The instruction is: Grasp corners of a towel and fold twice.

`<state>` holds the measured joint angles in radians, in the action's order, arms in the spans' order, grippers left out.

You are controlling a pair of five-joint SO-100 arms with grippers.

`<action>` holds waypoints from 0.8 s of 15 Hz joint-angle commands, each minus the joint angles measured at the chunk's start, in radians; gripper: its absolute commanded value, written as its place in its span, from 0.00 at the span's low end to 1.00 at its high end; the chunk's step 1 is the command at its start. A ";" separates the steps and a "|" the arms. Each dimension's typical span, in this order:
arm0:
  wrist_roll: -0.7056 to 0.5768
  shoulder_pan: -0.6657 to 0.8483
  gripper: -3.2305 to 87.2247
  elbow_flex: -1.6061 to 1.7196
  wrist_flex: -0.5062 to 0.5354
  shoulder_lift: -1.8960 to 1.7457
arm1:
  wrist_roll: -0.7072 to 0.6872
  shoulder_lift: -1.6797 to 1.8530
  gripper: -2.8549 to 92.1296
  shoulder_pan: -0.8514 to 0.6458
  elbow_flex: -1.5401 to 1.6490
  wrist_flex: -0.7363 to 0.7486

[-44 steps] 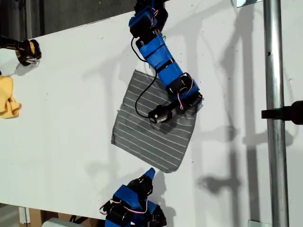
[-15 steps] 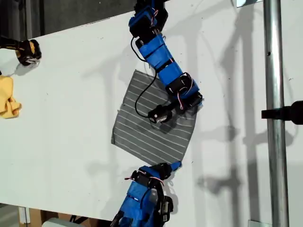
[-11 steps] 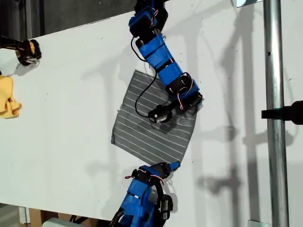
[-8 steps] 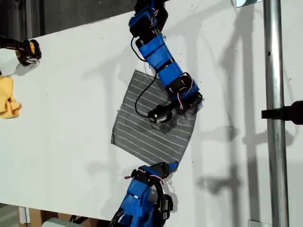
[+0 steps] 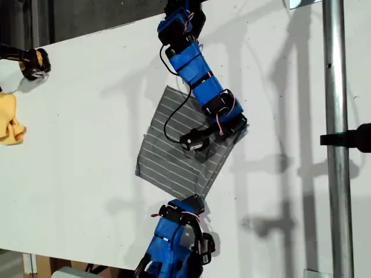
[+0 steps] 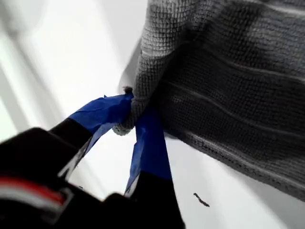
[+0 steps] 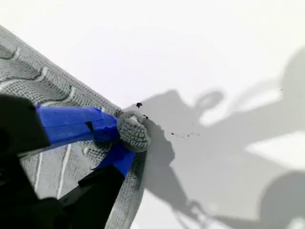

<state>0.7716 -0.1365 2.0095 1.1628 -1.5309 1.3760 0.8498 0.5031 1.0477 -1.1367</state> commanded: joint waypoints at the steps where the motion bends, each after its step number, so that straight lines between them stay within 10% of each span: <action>1: 0.041 -0.041 0.01 -0.077 0.032 -0.057 | -0.020 0.098 0.03 0.000 -0.002 -0.006; 12: 0.141 -0.075 0.01 -0.034 0.117 -0.537 | -0.040 0.451 0.03 -0.021 0.107 -0.087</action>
<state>0.9020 -0.2546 1.9359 1.2931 -1.9681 1.3192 1.1950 0.5016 1.1413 -1.2103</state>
